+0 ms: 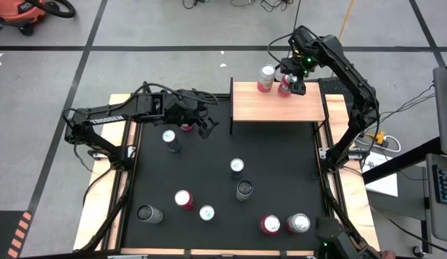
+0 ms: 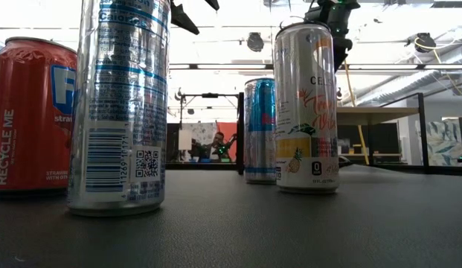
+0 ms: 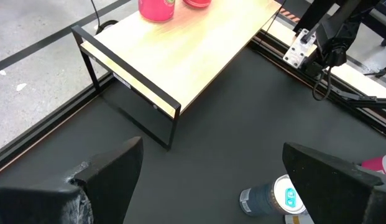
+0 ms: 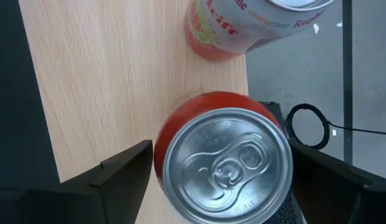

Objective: Place canned beverage on shelf
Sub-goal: Put the top red soda can on the shelf

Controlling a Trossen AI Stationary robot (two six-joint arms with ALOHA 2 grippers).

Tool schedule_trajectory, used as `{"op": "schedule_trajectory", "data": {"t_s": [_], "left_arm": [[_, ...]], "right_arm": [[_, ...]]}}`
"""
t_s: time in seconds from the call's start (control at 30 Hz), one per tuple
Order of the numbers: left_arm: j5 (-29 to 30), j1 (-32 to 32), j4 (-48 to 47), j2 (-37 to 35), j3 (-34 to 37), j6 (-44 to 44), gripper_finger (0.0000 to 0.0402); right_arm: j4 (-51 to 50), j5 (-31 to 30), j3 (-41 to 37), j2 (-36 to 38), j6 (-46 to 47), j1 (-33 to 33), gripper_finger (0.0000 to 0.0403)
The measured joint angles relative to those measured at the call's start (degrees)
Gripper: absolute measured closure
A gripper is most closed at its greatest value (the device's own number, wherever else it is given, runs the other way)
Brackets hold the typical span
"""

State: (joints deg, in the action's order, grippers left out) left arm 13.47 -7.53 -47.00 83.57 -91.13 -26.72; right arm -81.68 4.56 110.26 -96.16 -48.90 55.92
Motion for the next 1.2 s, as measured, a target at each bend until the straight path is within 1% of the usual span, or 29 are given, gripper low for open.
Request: {"op": "schedule_trajectory", "data": {"t_s": [0.37,0.5,0.77,0.97,1.1,1.2], "left_arm": [[-0.1,0.0,0.0,0.0,0.0,0.0,0.0015],[-0.1,0.0,0.0,0.0,0.0,0.0,0.0015],[-0.1,0.0,0.0,0.0,0.0,0.0,0.0015],[-0.1,0.0,0.0,0.0,0.0,0.0,0.0015],[-0.1,0.0,0.0,0.0,0.0,0.0,0.0015],[-0.1,0.0,0.0,0.0,0.0,0.1,0.0015]], "right_arm": [[3.2,-0.4,0.0,0.0,-0.1,0.0,0.0073],[3.8,-2.8,0.2,0.0,0.1,0.0,0.0073],[3.1,-3.0,5.9,0.0,1.8,0.0,0.0073],[-0.1,-2.9,12.3,0.0,7.0,-1.1,0.0073],[-7.5,-1.7,15.7,0.1,13.4,-3.0,0.008],[-8.2,0.5,15.9,1.4,20.9,-4.6,0.0099]]}}
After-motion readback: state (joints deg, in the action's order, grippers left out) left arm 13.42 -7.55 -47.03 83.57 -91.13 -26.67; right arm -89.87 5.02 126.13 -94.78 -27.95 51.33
